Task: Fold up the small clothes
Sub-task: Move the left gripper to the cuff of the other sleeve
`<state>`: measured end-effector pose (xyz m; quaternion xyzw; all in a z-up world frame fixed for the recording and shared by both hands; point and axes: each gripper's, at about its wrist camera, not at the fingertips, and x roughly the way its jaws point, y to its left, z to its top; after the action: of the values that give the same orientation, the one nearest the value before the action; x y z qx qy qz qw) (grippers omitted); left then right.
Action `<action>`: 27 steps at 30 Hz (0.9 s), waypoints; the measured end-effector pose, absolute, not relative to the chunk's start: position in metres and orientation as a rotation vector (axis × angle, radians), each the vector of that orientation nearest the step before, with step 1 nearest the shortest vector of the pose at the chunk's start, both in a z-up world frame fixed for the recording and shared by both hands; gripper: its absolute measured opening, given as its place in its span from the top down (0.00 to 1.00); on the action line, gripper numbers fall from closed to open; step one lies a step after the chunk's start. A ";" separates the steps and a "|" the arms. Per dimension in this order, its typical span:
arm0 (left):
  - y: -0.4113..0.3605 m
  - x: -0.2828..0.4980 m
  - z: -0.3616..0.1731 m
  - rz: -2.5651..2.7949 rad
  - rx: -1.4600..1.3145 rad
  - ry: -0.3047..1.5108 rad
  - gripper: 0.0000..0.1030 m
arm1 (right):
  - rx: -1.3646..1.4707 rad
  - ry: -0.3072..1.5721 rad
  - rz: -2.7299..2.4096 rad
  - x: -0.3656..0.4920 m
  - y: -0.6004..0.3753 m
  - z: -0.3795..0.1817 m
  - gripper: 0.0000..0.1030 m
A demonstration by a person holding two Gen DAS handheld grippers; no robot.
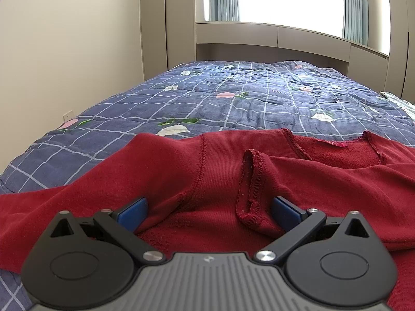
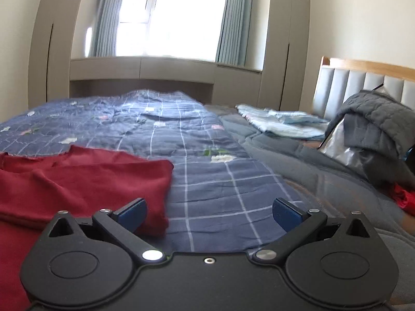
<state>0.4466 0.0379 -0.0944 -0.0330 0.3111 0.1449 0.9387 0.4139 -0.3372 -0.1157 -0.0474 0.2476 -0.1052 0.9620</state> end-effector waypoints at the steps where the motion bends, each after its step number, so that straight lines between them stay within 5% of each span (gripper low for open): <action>1: 0.038 0.447 -0.094 0.296 -0.068 0.635 0.00 | -0.095 0.543 -0.224 0.419 -0.337 -0.120 0.01; 20: 0.043 0.444 -0.089 0.278 -0.099 0.626 0.00 | -0.243 0.529 -0.276 0.419 -0.316 -0.130 0.01; 27: 0.082 0.387 -0.054 0.257 -0.263 0.634 0.00 | -0.219 0.530 -0.269 0.418 -0.318 -0.130 0.00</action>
<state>0.3867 0.0816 -0.0537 -0.1284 0.3102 0.1256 0.9336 0.4184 -0.3179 -0.1296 -0.1079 0.2607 -0.1323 0.9502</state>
